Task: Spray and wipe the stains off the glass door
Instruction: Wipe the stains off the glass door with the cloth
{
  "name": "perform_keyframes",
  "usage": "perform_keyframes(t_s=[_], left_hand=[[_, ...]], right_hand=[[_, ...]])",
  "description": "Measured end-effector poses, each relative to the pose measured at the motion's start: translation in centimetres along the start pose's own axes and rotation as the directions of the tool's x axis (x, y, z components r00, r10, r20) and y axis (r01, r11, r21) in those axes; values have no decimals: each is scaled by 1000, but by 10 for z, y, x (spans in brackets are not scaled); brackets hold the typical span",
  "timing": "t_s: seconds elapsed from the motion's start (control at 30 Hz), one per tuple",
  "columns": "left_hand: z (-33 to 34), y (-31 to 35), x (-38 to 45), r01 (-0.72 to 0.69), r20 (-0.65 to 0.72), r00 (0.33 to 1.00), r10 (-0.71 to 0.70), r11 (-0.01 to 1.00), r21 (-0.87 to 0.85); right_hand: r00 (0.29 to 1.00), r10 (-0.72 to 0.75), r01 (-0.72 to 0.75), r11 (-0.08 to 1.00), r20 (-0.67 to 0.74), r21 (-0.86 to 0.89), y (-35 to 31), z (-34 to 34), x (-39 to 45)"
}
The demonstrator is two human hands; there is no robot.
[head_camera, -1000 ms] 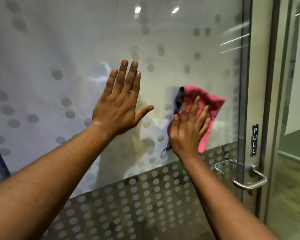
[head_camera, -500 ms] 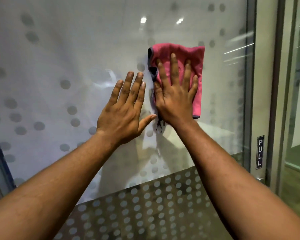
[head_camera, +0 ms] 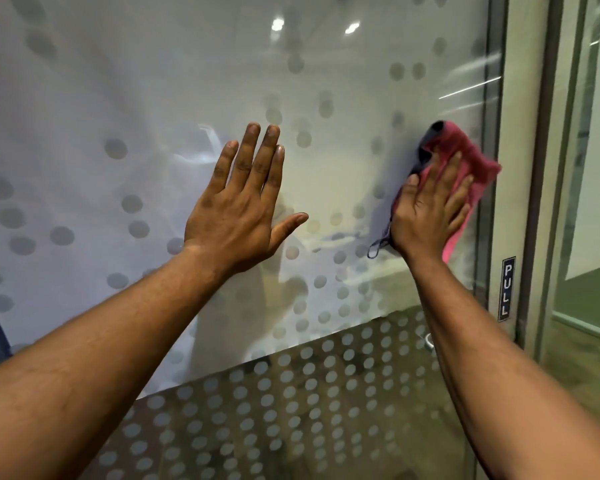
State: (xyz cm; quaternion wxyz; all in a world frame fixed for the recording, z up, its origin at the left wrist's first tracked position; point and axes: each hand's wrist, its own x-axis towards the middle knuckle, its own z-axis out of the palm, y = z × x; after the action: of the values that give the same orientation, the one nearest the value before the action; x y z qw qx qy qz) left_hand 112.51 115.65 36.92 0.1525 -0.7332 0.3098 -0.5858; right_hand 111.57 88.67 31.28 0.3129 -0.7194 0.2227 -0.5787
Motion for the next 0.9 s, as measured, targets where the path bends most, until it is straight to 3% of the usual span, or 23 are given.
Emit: perform_keyframes(t_s=[0.23,0.4,0.6,0.73,0.9], left_hand=[[-1,1,1,1,-1,1000,-1,1000,-3],[-1,1,0,3,-3,1000,-3,1000,-10],[2,-1,1,-3,-16,1000,3,1000,-16],[1,0,1,-2,-14,1000,2,1000,-16],[1,0,0,-2,-15,1000,2,1000,-12]], right_hand=[[985,162,-163,987,58,5,35,17,-84],[998,-36,36,999,48,2,14,30,-138],[945,-312,320,945,103,-72,-13,27,-106],[982,-183,186,976,34,-112,-18,17,-43],[1000,-1,1,1000,-9,-13,-33,10,-11]])
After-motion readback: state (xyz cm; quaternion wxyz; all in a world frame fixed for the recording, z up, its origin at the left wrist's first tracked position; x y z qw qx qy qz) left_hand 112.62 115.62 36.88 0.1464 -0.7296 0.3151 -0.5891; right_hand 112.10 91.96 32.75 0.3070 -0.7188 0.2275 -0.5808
